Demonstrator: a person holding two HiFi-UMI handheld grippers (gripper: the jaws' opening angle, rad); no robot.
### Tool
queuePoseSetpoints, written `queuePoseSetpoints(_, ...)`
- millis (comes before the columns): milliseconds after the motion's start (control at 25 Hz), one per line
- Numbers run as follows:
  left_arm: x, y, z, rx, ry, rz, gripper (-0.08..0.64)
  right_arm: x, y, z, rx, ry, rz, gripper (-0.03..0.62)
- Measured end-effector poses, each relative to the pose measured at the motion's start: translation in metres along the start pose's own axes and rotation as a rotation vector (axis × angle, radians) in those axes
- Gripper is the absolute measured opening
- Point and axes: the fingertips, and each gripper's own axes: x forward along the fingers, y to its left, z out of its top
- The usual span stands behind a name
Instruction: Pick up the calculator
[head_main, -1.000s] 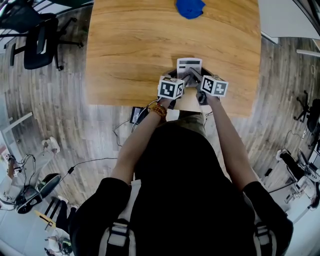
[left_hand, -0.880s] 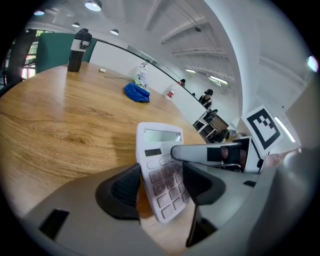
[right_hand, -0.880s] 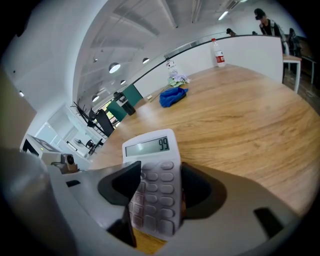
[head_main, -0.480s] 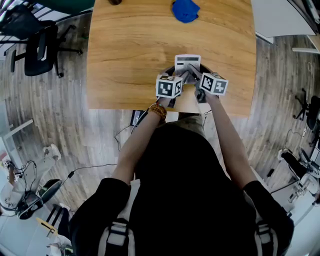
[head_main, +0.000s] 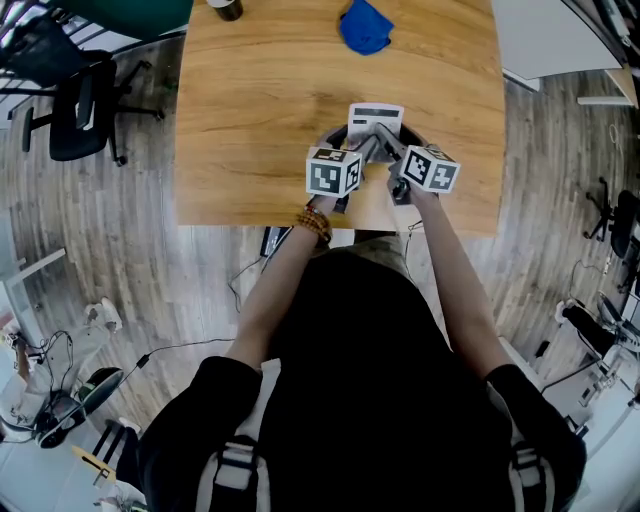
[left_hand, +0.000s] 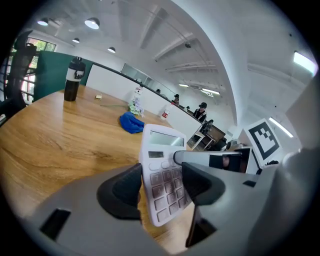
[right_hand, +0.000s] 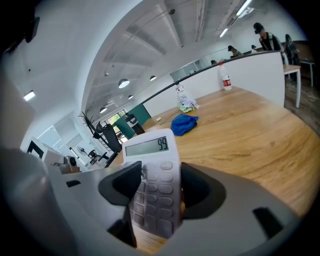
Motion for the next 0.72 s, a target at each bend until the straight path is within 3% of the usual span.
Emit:
queuePoseSetpoints(200, -0.007, -0.008, 0.031, 0.040, -0.061, -0.023, 0.284, -0.004, 0.009, 0.016, 0.050, -0.055, 0.046, 0.261)
queuePoseSetpoints(720, -0.030, -0.032, 0.096, 0.138, -0.191, -0.048, 0.283, -0.030, 0.041, 0.079, 0.031, -0.194, 0.083, 0.259)
